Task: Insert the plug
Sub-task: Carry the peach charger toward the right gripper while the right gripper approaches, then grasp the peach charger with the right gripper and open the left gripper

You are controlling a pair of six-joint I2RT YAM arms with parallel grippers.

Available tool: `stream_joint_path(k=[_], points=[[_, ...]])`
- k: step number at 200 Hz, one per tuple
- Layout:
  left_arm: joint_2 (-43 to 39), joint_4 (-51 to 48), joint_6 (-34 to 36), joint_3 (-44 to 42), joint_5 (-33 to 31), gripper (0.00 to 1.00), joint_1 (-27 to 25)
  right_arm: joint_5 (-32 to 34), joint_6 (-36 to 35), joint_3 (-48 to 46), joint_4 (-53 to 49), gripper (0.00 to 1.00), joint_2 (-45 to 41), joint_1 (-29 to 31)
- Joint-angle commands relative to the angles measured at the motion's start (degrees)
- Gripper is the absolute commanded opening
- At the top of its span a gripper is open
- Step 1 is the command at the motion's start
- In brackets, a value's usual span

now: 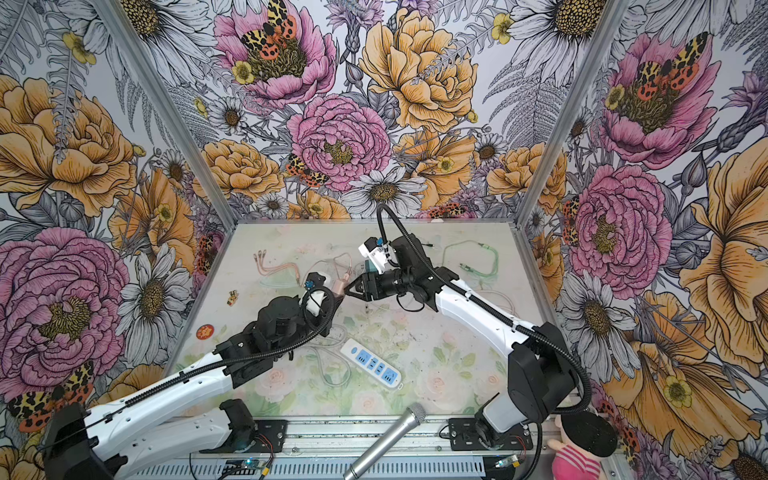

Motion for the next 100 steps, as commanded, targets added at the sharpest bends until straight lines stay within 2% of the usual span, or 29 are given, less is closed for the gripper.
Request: stream_joint_path(k=[1,92,100], points=[[1.0,2.2,0.8,2.1,1.7,0.17,-0.3,-1.3,-0.2,2.5,2.7,0.54,1.0,0.6],[3.0,3.2,0.9,3.0,2.5,0.17,-1.3,-1.3,0.8,2.9,4.0,0.54,4.8,1.5],[3.1,3.2,1.0,3.1,4.7,0.17,-1.3,-1.2,0.8,2.9,4.1,0.54,5.1,1.5]])
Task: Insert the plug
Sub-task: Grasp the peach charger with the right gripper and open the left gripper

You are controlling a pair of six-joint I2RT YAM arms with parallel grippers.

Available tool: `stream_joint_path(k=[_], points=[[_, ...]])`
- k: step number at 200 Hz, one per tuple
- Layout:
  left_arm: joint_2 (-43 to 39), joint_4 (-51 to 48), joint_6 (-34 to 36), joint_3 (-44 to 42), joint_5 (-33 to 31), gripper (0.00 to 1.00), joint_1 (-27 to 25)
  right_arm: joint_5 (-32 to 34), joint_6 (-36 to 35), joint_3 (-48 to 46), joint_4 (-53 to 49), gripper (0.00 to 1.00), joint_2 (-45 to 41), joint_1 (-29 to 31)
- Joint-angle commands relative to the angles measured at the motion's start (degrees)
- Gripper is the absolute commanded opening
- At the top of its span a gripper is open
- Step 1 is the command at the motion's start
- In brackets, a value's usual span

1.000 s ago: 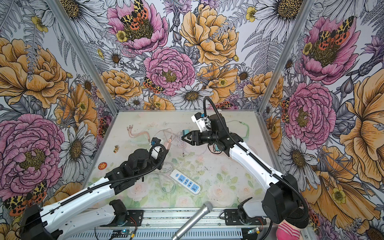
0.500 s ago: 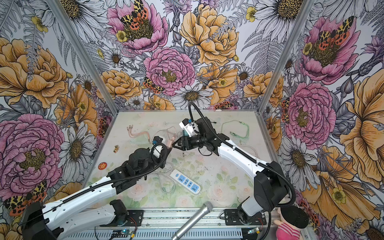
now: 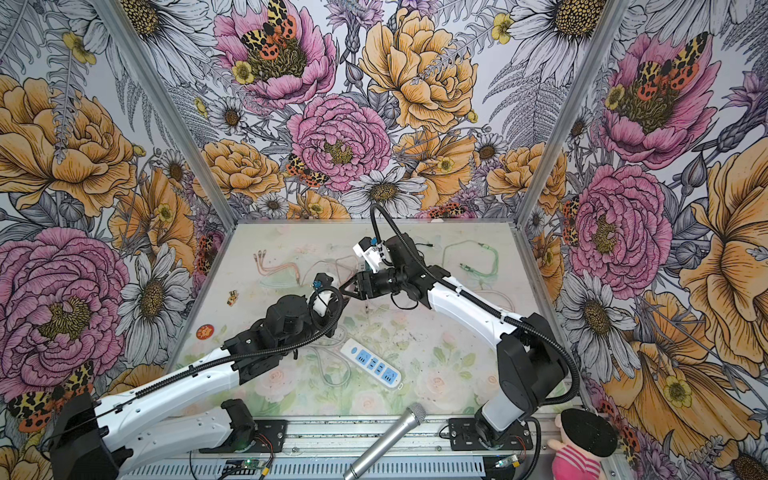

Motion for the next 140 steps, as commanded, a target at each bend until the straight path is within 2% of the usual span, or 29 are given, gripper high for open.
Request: stream_joint_path(k=[1,26,36,53,66,79,95,108,117,140], points=[[0.0,2.8,1.0,2.3,3.4,0.17,-0.6,-0.6,0.4,1.5,1.6,0.54,1.0,0.4],[0.3,2.8,1.2,2.3,3.9,0.17,-0.6,-0.8,0.5,1.9,1.6,0.54,1.5,0.5],[0.7,2.9,1.3,2.3,3.6,0.17,-0.8,-0.7,0.4,2.0,1.6,0.51,1.5,0.6],[1.2,3.4,0.8,2.3,3.0,0.17,-0.8,-0.6,0.2,2.1,1.6,0.36,1.2,0.7],[1.8,3.1,0.0,2.6,0.2,0.20,-0.7,-0.4,0.1,2.0,1.5,0.16,0.9,0.7],[2.4,1.6,-0.7,3.5,-2.9,0.23,-0.7,-0.2,-0.1,1.8,1.5,0.00,0.5,0.7],[2.9,0.2,-1.2,4.2,-4.5,0.28,-0.6,0.0,-0.3,1.4,1.5,0.00,0.1,0.7],[2.9,-0.4,-2.0,4.4,-5.3,0.44,-0.6,0.5,-0.7,1.2,1.4,0.00,-0.2,0.6],[2.7,-1.0,-3.0,4.6,-5.7,0.51,-0.4,0.8,-1.0,1.1,1.4,0.00,-0.3,0.5],[0.8,-4.9,-6.5,5.0,-8.2,0.56,-0.3,1.9,-1.9,1.2,1.3,0.00,-0.6,-0.5]])
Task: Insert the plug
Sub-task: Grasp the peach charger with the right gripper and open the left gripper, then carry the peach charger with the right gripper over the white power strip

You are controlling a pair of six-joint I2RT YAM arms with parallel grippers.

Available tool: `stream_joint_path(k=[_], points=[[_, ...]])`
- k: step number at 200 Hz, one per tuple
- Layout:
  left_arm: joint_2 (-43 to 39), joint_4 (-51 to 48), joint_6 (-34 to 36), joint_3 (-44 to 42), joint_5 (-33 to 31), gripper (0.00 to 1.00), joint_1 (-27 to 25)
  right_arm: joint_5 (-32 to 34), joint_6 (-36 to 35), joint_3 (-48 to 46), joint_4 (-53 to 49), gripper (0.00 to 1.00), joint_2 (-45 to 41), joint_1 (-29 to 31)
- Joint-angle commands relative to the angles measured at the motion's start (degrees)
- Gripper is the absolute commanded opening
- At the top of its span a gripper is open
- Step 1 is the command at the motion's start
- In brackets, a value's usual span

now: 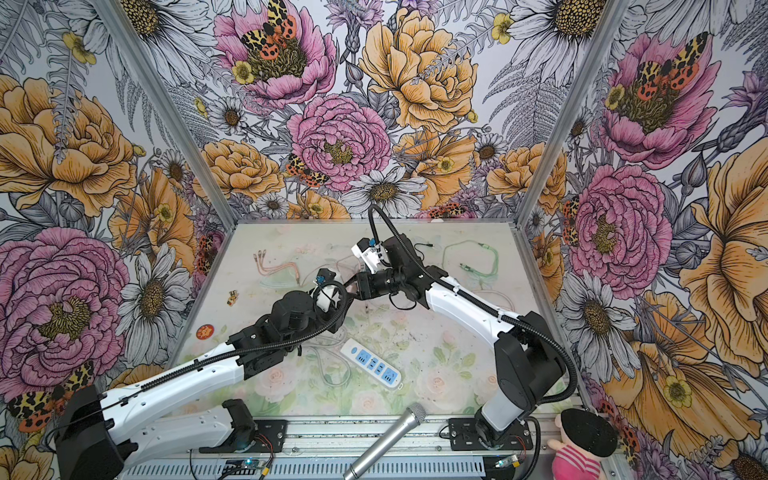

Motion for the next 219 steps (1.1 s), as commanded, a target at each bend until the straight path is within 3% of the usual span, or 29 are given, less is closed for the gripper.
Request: stream_joint_path(k=[1,14,25,41,68,96,124,147,175,219], points=[[-2.1,-3.6,-4.1,1.7,-4.7,0.56,0.2,1.2,-2.1,1.0,0.9,0.00,-1.0,-0.9],[-3.9,-7.9,-5.4,1.7,-4.0,0.56,0.6,2.7,-2.9,1.1,0.4,0.00,-1.4,-1.7],[-5.7,-10.9,-5.7,1.3,-2.3,0.48,0.7,4.2,-4.6,1.4,-1.1,0.00,-1.5,-2.0],[-8.4,-12.6,-6.9,-0.5,0.2,0.45,0.7,6.1,-6.5,1.9,-3.2,0.00,-1.5,-1.8],[-13.8,-12.4,-11.3,-4.5,-2.3,0.44,0.6,7.8,-8.3,1.5,-5.4,0.00,-2.0,-1.9],[-20.5,-10.2,-12.8,-8.8,-4.4,0.54,0.6,10.3,-10.4,-0.2,-8.4,0.00,-4.8,-1.7],[-25.4,-10.9,-11.8,-11.1,-6.3,0.60,0.5,18.5,-12.7,-4.4,-12.5,0.00,-9.1,-0.5],[-25.8,-11.7,-9.6,-10.8,-4.6,0.62,0.4,22.6,-13.8,-8.6,-13.1,0.00,-12.3,0.9],[-23.7,-14.6,-13.7,-9.6,-11.8,0.57,0.8,27.6,-14.0,-12.8,-13.0,0.00,-15.0,3.8],[-20.9,-13.3,-15.4,-9.8,-11.0,0.57,1.4,35.7,-15.7,-17.5,-12.4,0.00,-16.7,9.2]])
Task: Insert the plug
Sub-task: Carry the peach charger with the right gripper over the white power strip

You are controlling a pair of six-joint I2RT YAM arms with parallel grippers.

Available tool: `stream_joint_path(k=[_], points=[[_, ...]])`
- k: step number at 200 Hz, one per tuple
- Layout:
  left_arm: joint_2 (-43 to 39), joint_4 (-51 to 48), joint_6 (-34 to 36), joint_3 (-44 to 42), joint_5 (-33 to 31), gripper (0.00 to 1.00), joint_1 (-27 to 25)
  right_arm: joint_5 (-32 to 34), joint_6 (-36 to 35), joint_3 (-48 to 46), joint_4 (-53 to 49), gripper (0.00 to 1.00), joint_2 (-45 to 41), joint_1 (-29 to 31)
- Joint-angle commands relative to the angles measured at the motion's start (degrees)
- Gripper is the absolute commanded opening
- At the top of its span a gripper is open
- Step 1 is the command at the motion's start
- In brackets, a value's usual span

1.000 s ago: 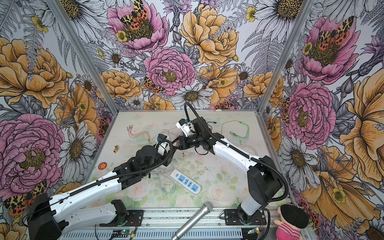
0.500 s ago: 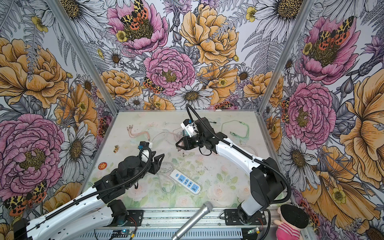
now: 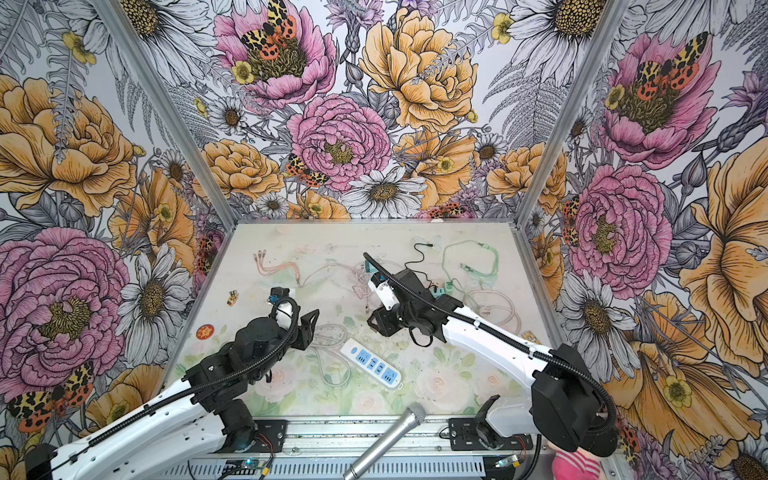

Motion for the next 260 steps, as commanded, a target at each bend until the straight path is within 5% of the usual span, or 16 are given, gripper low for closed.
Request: stream_joint_path(k=[1,115,260], points=[[0.7,0.3,-1.9,0.8,-1.8,0.57,0.7,6.2,-1.7,-1.8,1.1,0.00,-2.1,1.6],[-0.6,5.9,-4.6,-3.4,2.5,0.55,0.9,12.8,1.9,-22.6,22.2,0.00,-12.8,12.8],[-0.8,6.1,-4.9,-2.8,3.9,0.53,-0.2,18.8,2.3,-29.8,30.1,0.00,-9.8,18.2]])
